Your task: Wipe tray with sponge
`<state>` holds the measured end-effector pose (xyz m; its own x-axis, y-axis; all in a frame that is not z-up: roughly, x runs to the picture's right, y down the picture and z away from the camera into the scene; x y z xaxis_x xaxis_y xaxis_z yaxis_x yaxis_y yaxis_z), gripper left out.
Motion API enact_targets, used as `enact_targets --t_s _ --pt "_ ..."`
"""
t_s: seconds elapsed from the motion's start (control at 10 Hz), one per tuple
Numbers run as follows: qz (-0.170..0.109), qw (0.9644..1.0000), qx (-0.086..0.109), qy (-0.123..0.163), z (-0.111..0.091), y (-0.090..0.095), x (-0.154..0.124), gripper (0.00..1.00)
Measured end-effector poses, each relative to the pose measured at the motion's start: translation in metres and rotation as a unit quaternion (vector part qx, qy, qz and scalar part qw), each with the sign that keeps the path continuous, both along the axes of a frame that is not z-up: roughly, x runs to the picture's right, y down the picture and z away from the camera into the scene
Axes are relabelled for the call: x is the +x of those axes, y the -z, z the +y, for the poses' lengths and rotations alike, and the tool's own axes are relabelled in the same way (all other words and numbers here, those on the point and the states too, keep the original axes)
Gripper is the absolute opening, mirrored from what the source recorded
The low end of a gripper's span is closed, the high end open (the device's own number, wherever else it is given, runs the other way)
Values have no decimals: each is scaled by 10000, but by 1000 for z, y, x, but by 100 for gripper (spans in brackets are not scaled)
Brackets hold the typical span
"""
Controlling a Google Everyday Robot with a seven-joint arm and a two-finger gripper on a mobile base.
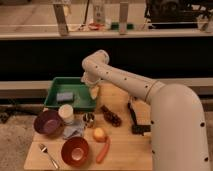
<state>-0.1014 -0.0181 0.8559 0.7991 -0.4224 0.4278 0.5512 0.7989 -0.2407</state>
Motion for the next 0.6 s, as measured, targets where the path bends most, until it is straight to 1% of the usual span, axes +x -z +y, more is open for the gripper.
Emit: enact_targets --t_s 0.1,0.4,0.6 --pt "-48 10000 -3 80 1 -4 -12 80" --pt "-52 9999 13 137 0 -12 -10 80" --pt "-72 9999 7 142 0 -18 -19 80"
